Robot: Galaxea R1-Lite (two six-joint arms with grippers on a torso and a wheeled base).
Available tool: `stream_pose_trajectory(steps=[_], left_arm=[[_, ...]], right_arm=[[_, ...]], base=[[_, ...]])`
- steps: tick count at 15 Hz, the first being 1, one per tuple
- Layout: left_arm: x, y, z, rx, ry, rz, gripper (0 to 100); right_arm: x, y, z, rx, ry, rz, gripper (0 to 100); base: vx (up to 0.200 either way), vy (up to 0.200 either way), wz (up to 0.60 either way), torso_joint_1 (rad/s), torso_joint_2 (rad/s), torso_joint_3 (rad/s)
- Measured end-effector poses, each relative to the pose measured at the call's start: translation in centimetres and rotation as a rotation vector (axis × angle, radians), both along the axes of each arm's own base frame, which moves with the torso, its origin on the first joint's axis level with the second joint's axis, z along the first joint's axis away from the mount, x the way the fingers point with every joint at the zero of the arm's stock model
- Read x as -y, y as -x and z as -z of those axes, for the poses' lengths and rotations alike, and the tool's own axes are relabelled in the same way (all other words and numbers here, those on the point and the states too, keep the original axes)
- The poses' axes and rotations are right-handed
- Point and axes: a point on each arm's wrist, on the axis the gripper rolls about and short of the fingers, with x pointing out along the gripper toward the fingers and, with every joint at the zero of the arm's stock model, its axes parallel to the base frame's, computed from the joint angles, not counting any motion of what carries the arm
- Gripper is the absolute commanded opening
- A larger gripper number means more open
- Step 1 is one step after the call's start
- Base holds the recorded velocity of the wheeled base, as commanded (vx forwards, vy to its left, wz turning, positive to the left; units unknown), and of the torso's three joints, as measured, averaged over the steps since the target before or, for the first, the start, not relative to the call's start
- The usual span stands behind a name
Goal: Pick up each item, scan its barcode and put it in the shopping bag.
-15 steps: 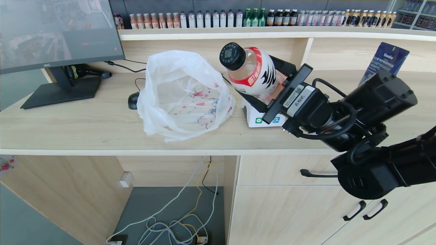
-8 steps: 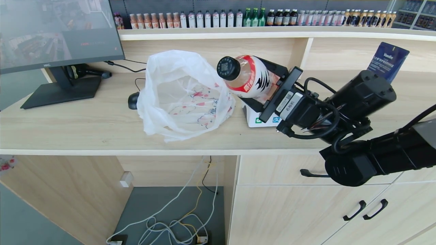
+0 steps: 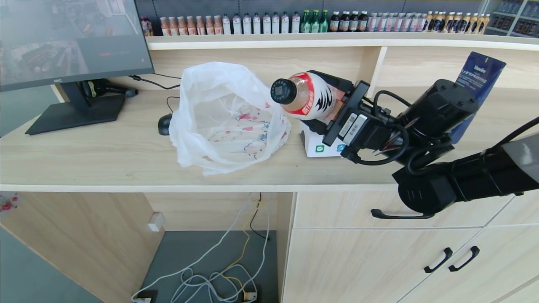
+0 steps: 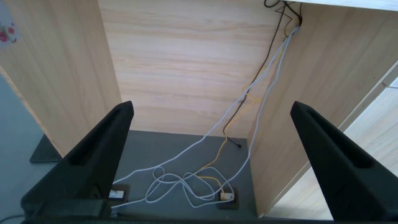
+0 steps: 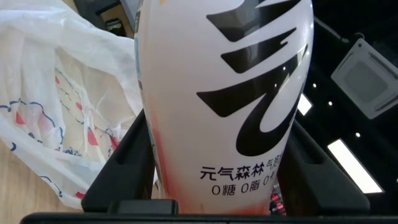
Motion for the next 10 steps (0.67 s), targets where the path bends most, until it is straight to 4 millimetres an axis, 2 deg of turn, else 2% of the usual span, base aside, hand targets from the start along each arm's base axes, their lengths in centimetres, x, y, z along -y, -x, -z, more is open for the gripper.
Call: stream_pose_trajectory(steps=[10], left_arm=[[0.0, 0.0, 0.0, 0.0, 0.0, 0.0, 100]], right_arm=[[-0.4, -1.9, 1.4, -0.002, 0.022, 0.02, 0]], base=[[0.0, 0.0, 0.0, 0.0, 0.0, 0.0]])
